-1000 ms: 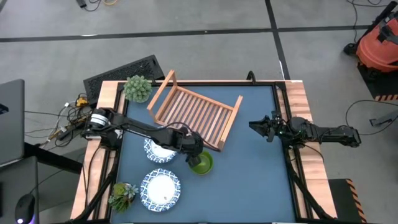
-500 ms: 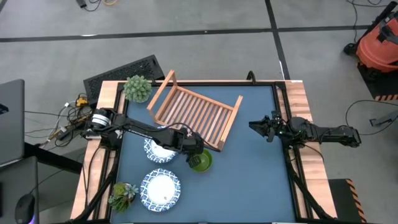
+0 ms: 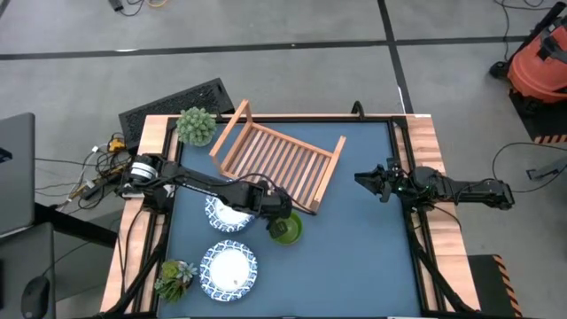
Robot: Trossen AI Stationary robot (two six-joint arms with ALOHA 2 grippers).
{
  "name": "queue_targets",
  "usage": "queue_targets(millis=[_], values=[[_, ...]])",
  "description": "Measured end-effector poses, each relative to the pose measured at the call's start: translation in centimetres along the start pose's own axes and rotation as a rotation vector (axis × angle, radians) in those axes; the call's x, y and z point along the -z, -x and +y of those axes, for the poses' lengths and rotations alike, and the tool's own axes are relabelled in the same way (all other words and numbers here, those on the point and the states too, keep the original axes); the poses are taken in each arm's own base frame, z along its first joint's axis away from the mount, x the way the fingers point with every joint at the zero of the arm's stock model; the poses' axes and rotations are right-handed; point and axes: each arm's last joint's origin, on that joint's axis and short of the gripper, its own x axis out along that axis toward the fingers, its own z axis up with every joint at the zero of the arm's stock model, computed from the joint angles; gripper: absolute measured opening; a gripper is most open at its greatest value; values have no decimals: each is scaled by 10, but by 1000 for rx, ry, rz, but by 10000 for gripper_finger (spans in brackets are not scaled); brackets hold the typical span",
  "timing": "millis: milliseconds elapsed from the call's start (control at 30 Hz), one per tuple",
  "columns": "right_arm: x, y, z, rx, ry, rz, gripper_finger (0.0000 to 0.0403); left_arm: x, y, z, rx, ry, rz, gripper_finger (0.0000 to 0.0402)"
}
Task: Place and stack bowls onto a shelf
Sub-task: Put the small green bowl on the shelf
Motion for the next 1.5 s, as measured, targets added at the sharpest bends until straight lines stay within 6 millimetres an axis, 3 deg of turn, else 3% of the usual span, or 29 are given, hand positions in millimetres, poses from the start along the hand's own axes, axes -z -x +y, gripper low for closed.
queue_targets(millis=[533,1100,1333,1500], values=[[0,0,0,1,3,-1,171,1,0,1,-17,49,13,0],[0,0,0,1,3,-1,171,-25,31,-3,-3,92,25,0],[0,0,0,1,3,-1,171,-25,31,0,-66,-8,2,4],[0,0,0,1,3,-1,171,-25,31,1,-9,-132,38,49]])
